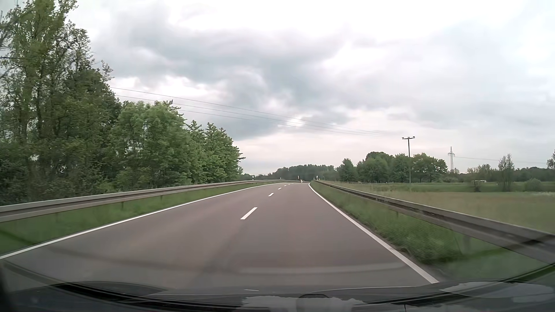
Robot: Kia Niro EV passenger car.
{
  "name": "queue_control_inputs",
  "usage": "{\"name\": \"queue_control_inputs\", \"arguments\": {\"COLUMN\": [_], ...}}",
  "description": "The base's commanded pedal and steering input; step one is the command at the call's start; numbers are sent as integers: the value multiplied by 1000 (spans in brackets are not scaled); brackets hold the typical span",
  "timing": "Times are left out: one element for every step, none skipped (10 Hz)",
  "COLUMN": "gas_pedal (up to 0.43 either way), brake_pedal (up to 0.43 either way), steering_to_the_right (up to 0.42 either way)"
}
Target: Follow the waypoints while adhering to traffic rules and regulations
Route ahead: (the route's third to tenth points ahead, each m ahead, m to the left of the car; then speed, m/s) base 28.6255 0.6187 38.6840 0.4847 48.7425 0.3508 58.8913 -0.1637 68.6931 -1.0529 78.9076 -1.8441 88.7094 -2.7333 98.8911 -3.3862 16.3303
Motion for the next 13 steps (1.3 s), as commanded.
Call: {"name": "queue_control_inputs", "arguments": {"gas_pedal": [157,157,157,157,150,150,150,138,138,138,138,138,138], "brake_pedal": [0,0,0,0,0,0,0,0,0,0,0,0,0], "steering_to_the_right": [6,6,6,6,6,5,5,5,5,5,5,5,5]}}
